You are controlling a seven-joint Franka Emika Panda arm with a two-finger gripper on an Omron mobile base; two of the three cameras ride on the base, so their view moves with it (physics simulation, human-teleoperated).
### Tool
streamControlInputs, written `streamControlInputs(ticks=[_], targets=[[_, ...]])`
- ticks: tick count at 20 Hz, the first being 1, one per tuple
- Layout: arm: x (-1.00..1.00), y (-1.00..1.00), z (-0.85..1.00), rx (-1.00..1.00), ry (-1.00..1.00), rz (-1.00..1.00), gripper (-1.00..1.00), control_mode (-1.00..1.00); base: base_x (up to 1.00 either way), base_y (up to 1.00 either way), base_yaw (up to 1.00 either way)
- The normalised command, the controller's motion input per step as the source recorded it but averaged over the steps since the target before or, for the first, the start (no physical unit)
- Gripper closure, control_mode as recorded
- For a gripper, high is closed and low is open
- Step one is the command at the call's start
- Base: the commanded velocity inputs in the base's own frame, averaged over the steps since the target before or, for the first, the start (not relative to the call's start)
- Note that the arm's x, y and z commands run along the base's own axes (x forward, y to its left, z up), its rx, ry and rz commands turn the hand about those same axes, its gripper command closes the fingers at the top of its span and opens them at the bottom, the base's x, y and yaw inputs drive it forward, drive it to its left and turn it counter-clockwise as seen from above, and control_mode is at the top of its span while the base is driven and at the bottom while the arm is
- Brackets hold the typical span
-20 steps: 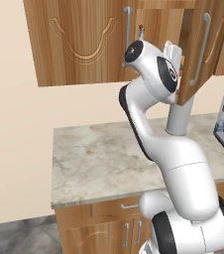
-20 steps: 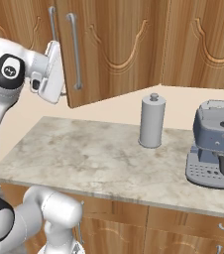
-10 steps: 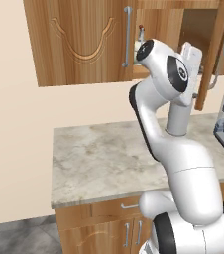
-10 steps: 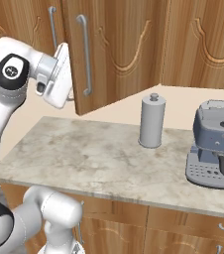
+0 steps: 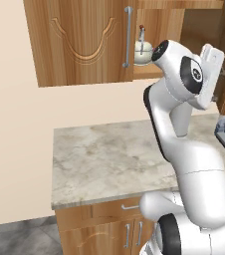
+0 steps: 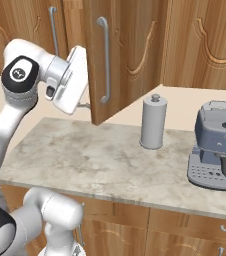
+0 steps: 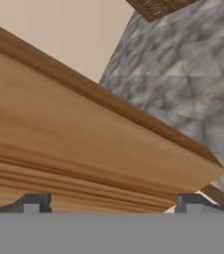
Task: Open the cabinet, pick the kettle from the cabinet, and place it in the sink.
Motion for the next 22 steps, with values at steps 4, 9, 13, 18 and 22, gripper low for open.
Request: streamControlInputs(ticks=[4,9,13,18,22], targets=[[-0.25,-0.44,0.00,-0.04,0.00,-0.06,-1.00,-1.00,0.00,0.00,0.00],[-0.20,-0.46,-0.01,-0.09,0.00,0.00,-1.00,-1.00,0.00,0.00,0.00],[-0.19,-0.46,0.00,-0.12,0.01,0.00,-1.00,-1.00,0.00,0.00,0.00],[-0.12,-0.45,-0.01,-0.10,0.12,0.00,-1.00,-1.00,0.00,0.00,0.00],[-0.02,-0.46,0.00,-0.08,0.22,0.00,-1.00,-1.00,0.00,0.00,0.00]])
